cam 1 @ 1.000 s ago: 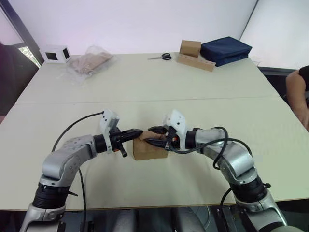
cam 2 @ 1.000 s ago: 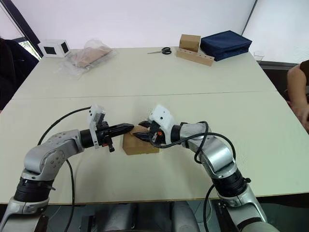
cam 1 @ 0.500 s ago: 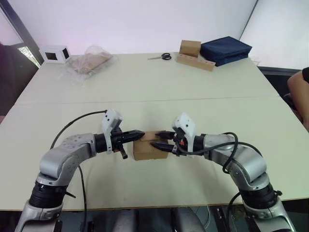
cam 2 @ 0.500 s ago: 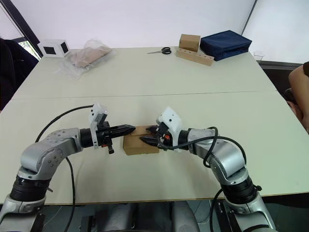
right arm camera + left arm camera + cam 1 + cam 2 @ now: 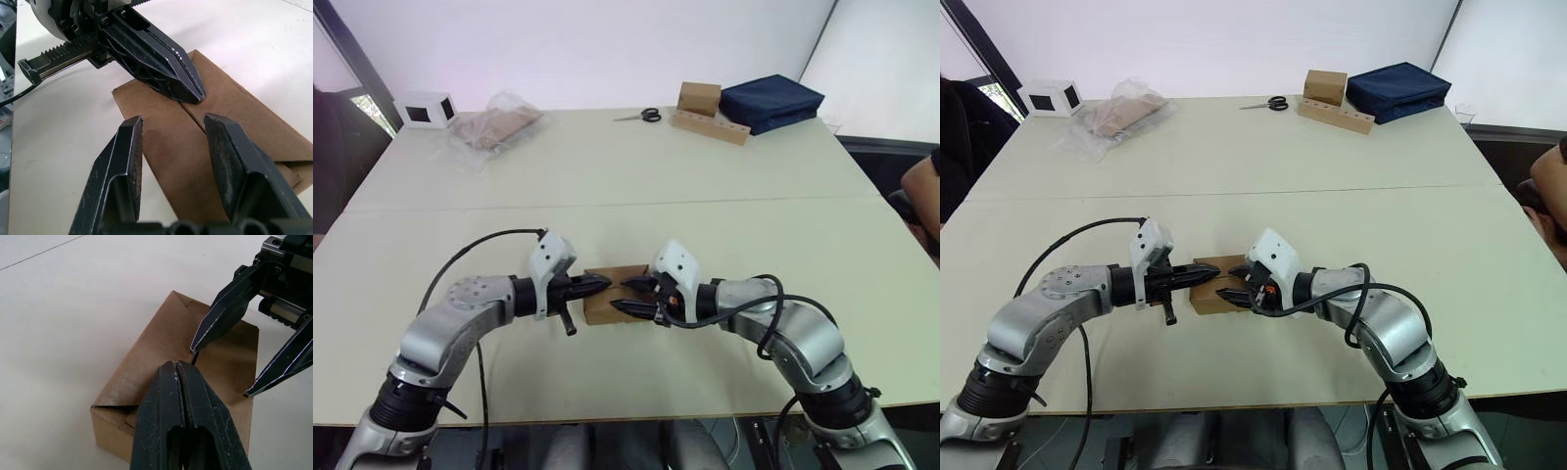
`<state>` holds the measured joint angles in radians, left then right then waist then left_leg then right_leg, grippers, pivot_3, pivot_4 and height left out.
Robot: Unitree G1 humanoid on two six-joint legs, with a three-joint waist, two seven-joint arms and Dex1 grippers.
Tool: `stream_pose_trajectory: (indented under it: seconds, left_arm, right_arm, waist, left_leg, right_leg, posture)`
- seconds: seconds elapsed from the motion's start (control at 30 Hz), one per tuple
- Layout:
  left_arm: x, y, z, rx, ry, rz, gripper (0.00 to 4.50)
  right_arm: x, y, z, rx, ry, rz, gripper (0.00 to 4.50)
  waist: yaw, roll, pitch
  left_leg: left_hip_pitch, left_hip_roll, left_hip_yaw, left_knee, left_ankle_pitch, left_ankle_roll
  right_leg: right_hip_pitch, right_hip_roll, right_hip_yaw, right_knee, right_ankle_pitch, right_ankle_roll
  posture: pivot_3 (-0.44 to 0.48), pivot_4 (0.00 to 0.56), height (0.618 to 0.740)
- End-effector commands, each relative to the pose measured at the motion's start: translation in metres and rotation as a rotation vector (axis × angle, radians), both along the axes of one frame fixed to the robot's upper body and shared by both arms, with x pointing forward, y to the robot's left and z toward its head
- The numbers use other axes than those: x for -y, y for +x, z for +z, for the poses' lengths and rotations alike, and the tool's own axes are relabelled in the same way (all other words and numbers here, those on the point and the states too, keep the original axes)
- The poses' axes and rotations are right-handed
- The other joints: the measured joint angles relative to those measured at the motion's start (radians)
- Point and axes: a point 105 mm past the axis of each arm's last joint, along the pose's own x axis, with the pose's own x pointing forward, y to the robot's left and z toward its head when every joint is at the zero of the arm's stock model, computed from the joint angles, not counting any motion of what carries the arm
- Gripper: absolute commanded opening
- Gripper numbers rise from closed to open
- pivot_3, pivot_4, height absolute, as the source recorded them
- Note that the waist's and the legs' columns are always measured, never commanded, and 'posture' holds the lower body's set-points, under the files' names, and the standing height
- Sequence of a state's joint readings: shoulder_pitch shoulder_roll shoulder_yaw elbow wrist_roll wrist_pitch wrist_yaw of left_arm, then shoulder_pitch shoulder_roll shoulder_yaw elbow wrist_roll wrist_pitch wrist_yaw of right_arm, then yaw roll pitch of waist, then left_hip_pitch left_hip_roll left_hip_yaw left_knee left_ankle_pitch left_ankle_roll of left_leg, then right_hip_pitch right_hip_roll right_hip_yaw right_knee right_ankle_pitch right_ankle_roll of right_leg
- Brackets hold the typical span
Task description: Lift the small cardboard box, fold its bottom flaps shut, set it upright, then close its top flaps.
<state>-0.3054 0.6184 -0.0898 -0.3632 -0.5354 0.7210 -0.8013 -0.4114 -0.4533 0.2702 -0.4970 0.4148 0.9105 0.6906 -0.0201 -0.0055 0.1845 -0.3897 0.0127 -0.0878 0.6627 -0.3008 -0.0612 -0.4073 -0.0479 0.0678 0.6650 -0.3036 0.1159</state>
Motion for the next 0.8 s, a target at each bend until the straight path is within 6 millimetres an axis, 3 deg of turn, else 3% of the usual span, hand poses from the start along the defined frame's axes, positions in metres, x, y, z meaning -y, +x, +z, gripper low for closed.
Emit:
stream_pose_trajectory:
  seconds: [0.03, 0.33, 0.5, 0.8]
  left_arm:
    - [-0.001, -0.004, -0.012, -0.037, 0.029, 0.001, 0.00]
    - [-0.005, 0.001, -0.005, -0.002, -0.003, 0.038, 0.00]
    - [-0.018, 0.006, 0.027, 0.188, -0.126, 0.177, 0.00]
    - [-0.047, -0.014, 0.043, 0.095, -0.164, 0.159, 0.00]
  right_arm:
    - [0.001, 0.001, -0.002, -0.002, -0.025, 0.002, 1.96]
    - [0.002, 0.003, 0.003, 0.025, -0.009, 0.006, 1.96]
    - [0.004, 0.001, 0.028, 0.090, 0.116, 0.007, 1.96]
    - [0.025, -0.005, 0.063, 0.117, 0.285, -0.023, 1.96]
  waist:
    - [0.000, 0.000, 0.000]
    - [0.000, 0.000, 0.000]
    - [0.001, 0.000, 0.000]
    - [0.000, 0.000, 0.000]
  left_leg:
    - [0.000, 0.000, 0.000, 0.000, 0.000, 0.000]
    - [0.000, 0.000, 0.000, 0.000, 0.000, 0.000]
    - [0.000, 0.000, 0.000, 0.000, 0.000, 0.000]
    - [0.000, 0.000, 0.000, 0.000, 0.000, 0.000]
  right_leg:
    - [0.000, 0.000, 0.000, 0.000, 0.000, 0.000]
    - [0.000, 0.000, 0.000, 0.000, 0.000, 0.000]
    - [0.000, 0.000, 0.000, 0.000, 0.000, 0.000]
    - [0.000, 0.000, 0.000, 0.000, 0.000, 0.000]
  posture:
    - [0.000, 0.150, 0.740]
    - [0.000, 0.150, 0.740]
    - [0.000, 0.150, 0.740]
    - [0.000, 0.150, 0.740]
